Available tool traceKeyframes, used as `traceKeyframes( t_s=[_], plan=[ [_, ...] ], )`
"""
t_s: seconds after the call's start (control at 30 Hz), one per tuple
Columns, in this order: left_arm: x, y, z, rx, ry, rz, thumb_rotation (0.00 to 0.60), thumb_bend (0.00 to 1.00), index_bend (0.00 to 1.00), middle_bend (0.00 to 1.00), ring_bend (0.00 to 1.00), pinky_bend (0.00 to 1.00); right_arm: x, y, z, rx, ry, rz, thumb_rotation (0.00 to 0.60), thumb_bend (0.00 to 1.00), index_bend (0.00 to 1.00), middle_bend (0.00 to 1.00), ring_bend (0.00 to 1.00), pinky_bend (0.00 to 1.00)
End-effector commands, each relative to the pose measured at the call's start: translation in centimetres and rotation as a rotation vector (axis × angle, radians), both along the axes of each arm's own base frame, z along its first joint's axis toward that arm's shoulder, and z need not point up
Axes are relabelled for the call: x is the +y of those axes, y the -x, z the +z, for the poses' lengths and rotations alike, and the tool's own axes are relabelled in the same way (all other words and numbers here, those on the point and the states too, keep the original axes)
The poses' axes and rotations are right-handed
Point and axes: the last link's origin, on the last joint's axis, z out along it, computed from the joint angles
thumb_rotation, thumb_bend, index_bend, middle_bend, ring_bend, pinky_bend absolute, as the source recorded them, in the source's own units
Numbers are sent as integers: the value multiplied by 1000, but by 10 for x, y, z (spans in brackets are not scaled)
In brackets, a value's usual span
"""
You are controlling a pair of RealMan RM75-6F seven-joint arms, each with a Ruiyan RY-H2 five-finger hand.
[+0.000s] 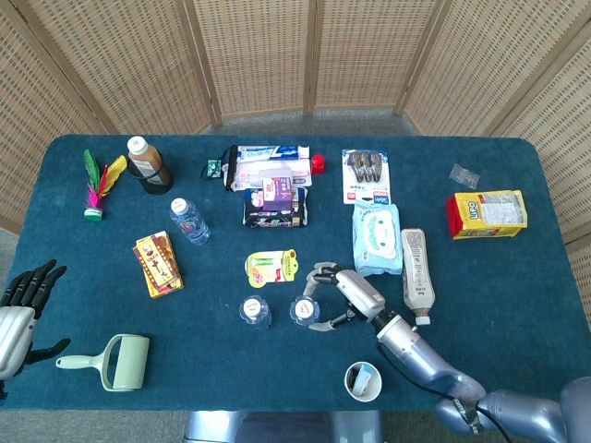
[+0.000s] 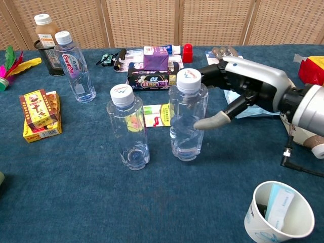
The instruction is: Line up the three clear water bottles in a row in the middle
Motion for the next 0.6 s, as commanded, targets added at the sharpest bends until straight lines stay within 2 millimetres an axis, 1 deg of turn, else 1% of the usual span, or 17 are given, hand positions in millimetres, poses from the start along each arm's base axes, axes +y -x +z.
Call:
traceKeyframes(
  t_s=[0.03,0.17,0.4,0.5,0.6],
  plan=[
    [0,0,0,-1,3,0,600,106,0,0,0,10,-1,-5,-2,2,-1,4,600,250,566,614,304,146],
    [-1,1,1,-3,4,0,600,107,0,0,0,10,0,-5,-3,19,3,8,600,250,567,614,304,145],
    [-2,0,0,-3,9,-4,600,107,0,0,0,10,-5,2,1,36,-14,-16,600,250,567,607,304,147],
    [-2,0,0,0,8,-4,600,106,0,0,0,10,-4,4,2,30,-34,-23,600,250,553,569,300,152],
    [-3,-1,-2,1,12,-6,600,107,0,0,0,10,-3,6,2,23,-56,-22,600,248,485,506,288,150]
  ],
)
